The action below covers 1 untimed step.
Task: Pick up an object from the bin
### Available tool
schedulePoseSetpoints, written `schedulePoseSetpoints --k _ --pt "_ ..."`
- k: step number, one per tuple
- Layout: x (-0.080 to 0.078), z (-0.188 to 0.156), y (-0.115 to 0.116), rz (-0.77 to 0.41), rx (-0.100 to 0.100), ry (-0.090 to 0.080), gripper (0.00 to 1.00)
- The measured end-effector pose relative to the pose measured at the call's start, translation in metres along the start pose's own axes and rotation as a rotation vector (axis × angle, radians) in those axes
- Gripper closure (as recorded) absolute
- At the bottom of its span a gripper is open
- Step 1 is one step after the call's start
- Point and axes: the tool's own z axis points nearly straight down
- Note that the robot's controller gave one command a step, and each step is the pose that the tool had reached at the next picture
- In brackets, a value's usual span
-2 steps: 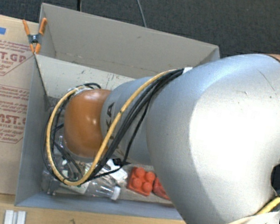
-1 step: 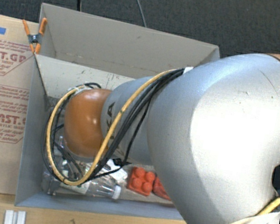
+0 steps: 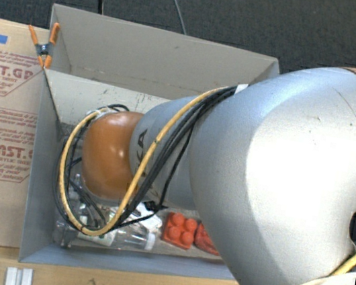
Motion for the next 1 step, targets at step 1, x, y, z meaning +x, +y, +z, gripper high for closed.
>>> schedulePoseSetpoints --k 1 --pt "0.0004 -0.0051 0.0 0.0 0.001 0.003 1.0"
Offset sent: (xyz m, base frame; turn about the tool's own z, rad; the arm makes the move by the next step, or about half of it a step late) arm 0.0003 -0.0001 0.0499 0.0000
